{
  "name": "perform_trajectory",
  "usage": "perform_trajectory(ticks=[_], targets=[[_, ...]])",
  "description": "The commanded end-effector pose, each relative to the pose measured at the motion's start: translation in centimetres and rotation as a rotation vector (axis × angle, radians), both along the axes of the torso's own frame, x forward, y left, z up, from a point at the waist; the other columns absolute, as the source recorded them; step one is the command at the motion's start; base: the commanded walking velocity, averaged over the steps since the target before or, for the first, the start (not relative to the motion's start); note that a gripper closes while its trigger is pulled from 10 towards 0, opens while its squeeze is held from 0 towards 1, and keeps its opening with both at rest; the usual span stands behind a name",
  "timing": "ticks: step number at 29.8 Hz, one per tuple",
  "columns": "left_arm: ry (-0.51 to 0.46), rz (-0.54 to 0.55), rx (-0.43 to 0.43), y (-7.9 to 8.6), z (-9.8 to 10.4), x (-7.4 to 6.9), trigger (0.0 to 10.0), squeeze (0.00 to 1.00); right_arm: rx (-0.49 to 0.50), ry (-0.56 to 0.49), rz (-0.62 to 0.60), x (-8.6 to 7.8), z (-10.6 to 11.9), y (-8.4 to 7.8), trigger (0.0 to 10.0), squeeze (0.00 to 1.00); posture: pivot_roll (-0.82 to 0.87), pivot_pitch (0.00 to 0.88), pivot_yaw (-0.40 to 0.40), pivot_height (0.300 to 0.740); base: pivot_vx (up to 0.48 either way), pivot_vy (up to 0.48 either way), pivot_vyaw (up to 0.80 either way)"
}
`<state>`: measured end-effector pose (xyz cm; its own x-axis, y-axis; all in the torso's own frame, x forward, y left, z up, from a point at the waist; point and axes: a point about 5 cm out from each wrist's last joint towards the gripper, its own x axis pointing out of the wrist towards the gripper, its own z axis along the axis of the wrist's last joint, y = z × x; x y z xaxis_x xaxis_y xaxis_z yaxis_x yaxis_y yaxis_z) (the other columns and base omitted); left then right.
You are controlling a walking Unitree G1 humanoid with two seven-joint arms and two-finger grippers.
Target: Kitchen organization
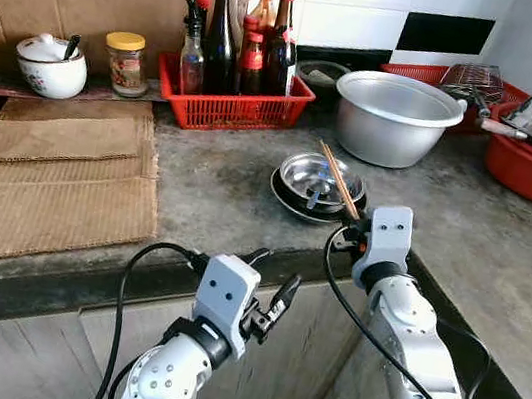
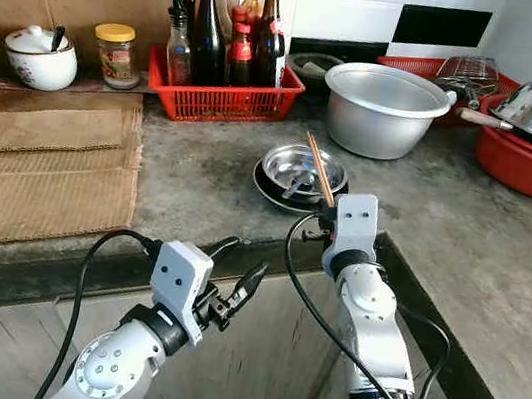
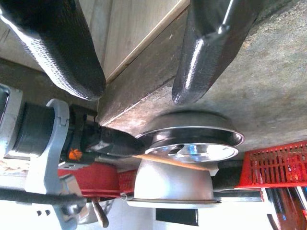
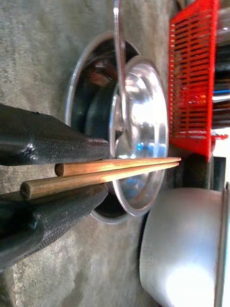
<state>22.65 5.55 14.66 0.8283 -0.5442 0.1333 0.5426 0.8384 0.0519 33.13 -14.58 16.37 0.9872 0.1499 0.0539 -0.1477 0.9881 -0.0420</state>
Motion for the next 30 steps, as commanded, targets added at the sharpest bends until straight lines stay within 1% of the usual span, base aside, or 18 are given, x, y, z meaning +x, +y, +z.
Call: perform_trajectory(ticks=[1,2,3,4,5,6,7,8,10,14,15,16,17,18,23,25,30], targets=[[-0.005,0.006,0.012,0.1,0.1,0.1,10.0,0.00,0.044,-0.087,-0.029,-0.3,1.7,-0.4,0.0,0.00,0.02,0.003,-0.036,0.740,0.000,0.000,0.00],[-0.006,0.007,0.013,0.1,0.1,0.2,10.0,0.00,0.063,-0.111,-0.047,-0.5,2.1,-0.5,0.0,0.00,0.02,0.003,-0.036,0.740,0.000,0.000,0.00],[-0.008,0.010,0.015,0.1,0.1,0.2,10.0,0.00,0.086,-0.132,-0.057,-0.8,2.5,-0.5,1.8,0.00,0.02,0.002,-0.036,0.740,0.000,0.000,0.00],[-0.010,0.017,0.017,0.2,0.1,0.3,10.0,0.00,0.090,-0.157,-0.072,-1.3,2.9,-0.5,7.9,0.00,0.02,0.002,-0.036,0.740,0.000,0.000,0.00],[-0.011,0.022,0.019,0.2,0.1,0.4,10.0,0.00,0.090,-0.173,-0.081,-1.7,3.2,-0.5,7.9,0.00,0.02,0.001,-0.037,0.740,0.000,0.000,0.00],[-0.015,0.033,0.027,0.3,0.2,0.5,10.0,0.00,0.095,-0.204,-0.098,-2.5,3.6,-0.5,10.0,0.00,0.02,0.000,-0.037,0.740,0.000,0.000,0.00],[-0.015,0.033,0.027,0.3,0.2,0.5,10.0,0.00,0.095,-0.204,-0.098,-2.5,3.6,-0.5,10.0,0.00,0.02,0.000,-0.037,0.740,0.000,0.000,0.00],[-0.015,0.037,0.028,0.4,0.2,0.5,10.0,0.00,0.095,-0.214,-0.107,-2.9,3.8,-0.6,10.0,0.00,0.02,0.000,-0.037,0.740,0.000,0.000,0.00],[-0.021,0.057,0.050,0.6,0.1,0.7,10.0,0.00,0.100,-0.232,-0.113,-4.0,4.0,-0.4,10.0,0.00,0.01,0.000,-0.032,0.740,0.000,0.000,0.00],[-0.023,0.075,0.058,0.9,0.0,0.9,10.0,0.00,0.098,-0.257,-0.086,-5.9,4.2,0.2,10.0,0.00,0.00,0.000,-0.025,0.740,0.000,0.000,0.00],[-0.043,0.103,0.074,1.1,0.1,1.1,10.0,0.00,0.100,-0.257,-0.084,-6.4,4.2,0.3,10.0,0.00,0.00,0.000,-0.025,0.740,0.000,0.000,0.00],[-0.043,0.103,0.074,1.1,0.1,1.1,10.0,0.00,0.100,-0.257,-0.084,-6.4,4.2,0.3,10.0,0.00,0.00,0.000,-0.025,0.740,0.000,0.000,0.00],[-0.050,0.123,0.069,1.3,0.3,1.4,10.0,0.00,0.114,-0.255,-0.079,-6.9,4.2,0.2,10.0,0.00,0.00,0.000,-0.022,0.740,0.000,0.000,0.00],[-0.051,0.113,0.073,1.2,0.3,1.5,10.0,0.00,0.117,-0.264,-0.084,-7.3,4.2,-0.1,10.0,0.00,0.00,0.000,-0.022,0.740,0.000,0.000,0.00],[-0.048,0.093,0.070,1.0,0.2,1.3,10.0,0.00,0.126,-0.268,-0.085,-8.1,4.2,-0.3,10.0,0.00,0.00,0.000,-0.018,0.740,0.000,0.000,0.00],[-0.046,0.102,0.069,1.1,0.2,1.2,10.0,0.00,0.095,-0.264,-0.064,-8.8,3.9,0.1,10.0,0.00,0.00,0.000,-0.015,0.740,0.000,0.000,0.00],[-0.049,0.107,0.070,1.2,0.3,1.1,10.0,0.00,0.076,-0.256,-0.044,-9.5,3.6,0.5,10.0,0.00,0.01,0.000,-0.017,0.740,0.000,0.000,0.00]])
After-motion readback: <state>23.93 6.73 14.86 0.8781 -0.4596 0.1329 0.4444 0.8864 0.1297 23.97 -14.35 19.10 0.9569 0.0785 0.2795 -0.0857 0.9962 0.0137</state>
